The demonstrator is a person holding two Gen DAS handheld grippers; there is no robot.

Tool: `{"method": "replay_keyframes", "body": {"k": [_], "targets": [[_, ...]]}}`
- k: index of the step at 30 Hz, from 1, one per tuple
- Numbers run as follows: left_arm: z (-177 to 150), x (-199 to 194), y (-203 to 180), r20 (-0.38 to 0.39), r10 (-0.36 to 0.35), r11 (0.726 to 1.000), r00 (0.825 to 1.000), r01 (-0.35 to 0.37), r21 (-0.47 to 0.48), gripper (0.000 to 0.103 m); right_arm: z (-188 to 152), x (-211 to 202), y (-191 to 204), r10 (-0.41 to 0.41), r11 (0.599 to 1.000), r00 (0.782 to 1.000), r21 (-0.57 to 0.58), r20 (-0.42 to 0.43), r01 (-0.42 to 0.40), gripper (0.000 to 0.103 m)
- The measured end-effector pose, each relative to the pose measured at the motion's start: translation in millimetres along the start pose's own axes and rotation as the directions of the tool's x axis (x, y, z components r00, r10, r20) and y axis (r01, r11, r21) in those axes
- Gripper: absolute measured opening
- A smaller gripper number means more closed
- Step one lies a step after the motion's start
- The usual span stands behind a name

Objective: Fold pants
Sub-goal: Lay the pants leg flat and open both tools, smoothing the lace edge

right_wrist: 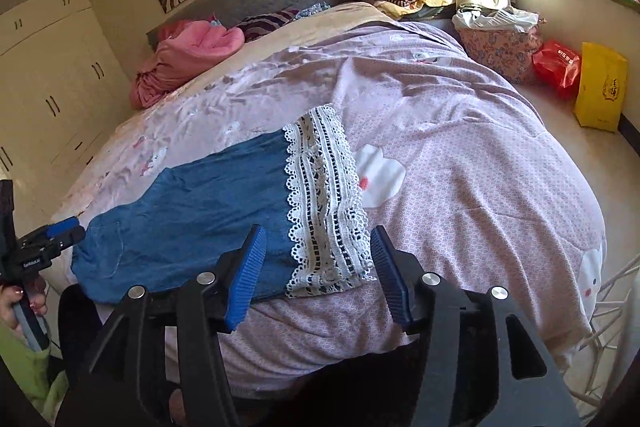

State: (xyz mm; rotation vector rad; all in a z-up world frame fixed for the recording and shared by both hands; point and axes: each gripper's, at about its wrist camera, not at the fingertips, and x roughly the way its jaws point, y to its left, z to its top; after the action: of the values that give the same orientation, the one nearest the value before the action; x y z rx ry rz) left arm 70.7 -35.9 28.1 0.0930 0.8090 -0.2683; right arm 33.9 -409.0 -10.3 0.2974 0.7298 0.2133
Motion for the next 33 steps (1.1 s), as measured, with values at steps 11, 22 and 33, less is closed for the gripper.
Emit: {"method": "replay_keyframes", "body": {"k": [11,22,33], "targets": [[65,18,-61,0.021,-0.092,0.99,0.996,0.089,0.106,0.074,7,-20,1,0.015,1.0,0.998,0.013,0.066,-0.016,0.066],[116,78,-109,-0.046,-0.194,0.967,0.98,0.199,0.161,0.076,10,-2,-4,0.019,1.0,0.999,0.023,0.048,-0.021,0.071],[126,168,-132,-0.164,-0.285,0.923,0.944,0.317,0.22,0.076,11,57,-16,0.048,0.998,0.997,0.043,-0.067,-0.045,0.071]]}}
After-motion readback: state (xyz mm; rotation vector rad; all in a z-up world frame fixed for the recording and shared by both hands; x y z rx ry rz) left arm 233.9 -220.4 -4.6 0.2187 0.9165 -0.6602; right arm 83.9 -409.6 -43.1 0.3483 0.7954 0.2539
